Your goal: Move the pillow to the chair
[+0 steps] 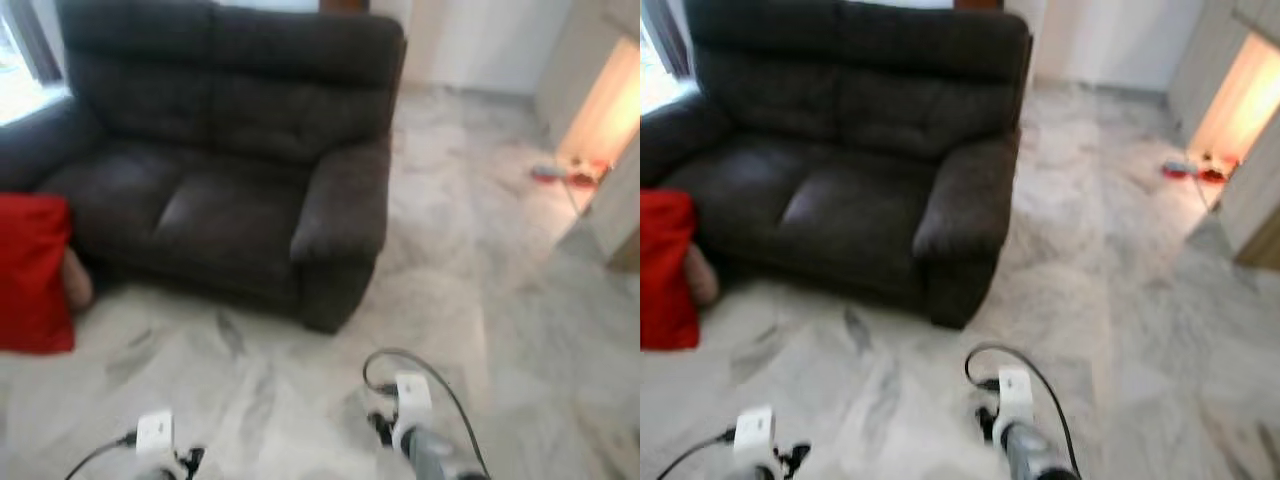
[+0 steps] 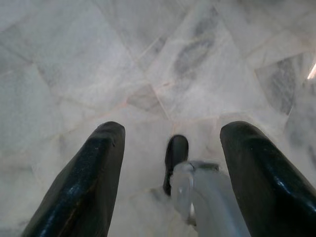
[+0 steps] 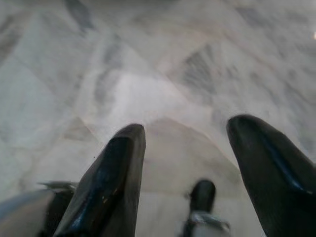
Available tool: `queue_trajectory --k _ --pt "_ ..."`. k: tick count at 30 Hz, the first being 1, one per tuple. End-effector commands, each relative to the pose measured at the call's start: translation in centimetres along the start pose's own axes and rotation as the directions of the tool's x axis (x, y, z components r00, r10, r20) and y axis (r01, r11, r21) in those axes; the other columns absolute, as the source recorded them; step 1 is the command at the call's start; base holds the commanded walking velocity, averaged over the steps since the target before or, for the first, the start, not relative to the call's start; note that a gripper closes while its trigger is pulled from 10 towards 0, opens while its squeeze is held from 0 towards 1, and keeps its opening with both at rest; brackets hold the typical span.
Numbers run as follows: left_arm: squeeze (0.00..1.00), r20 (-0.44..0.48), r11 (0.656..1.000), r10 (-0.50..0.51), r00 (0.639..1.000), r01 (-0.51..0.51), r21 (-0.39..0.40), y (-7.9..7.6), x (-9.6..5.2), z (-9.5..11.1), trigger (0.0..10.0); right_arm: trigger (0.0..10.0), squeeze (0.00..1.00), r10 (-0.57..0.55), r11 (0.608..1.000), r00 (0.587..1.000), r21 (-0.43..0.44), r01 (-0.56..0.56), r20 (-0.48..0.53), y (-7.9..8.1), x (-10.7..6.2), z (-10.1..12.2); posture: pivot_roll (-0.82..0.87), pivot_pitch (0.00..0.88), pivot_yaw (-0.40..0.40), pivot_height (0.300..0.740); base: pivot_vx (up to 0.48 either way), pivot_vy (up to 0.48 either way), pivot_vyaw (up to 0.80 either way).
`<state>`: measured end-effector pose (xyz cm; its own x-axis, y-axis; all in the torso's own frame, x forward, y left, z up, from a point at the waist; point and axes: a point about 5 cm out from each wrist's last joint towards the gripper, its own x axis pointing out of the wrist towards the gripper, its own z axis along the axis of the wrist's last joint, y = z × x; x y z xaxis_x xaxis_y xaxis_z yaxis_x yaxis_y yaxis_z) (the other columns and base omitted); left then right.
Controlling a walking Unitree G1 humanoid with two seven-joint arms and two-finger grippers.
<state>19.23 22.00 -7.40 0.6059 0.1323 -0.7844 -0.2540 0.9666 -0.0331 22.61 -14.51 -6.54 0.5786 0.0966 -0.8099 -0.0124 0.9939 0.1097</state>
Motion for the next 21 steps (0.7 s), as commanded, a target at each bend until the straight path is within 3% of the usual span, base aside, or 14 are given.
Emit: queue_trajectory --k 1,3,21 --pt "0.0 0.01 1.0 0.001 1.0 -0.001 -0.002 0.13 0.04 0.39 10.0 10.0 0.0 0.002 1.0 1.0 0.007 -0.002 0.006 0.15 0.04 0.29 0.1 0.0 -0.05 0.74 0.0 0.33 -0.8" --pt "0.0 0.01 1.0 0.001 1.0 -0.001 -0.001 0.14 0.05 0.4 10.0 10.0 0.0 0.0 1.0 1.0 0.01 0.0 0.006 0.15 0.04 0.29 0.1 0.0 -0.051 0.74 0.0 0.332 -0.67" --pt "0.0 0.011 1.0 -0.002 1.0 0.002 -0.001 0.1 0.05 0.43 10.0 10.0 0.0 -0.002 1.0 1.0 0.006 0.002 0.007 0.12 0.04 0.34 0.1 0.0 -0.05 0.74 0.0 0.403 0.0"
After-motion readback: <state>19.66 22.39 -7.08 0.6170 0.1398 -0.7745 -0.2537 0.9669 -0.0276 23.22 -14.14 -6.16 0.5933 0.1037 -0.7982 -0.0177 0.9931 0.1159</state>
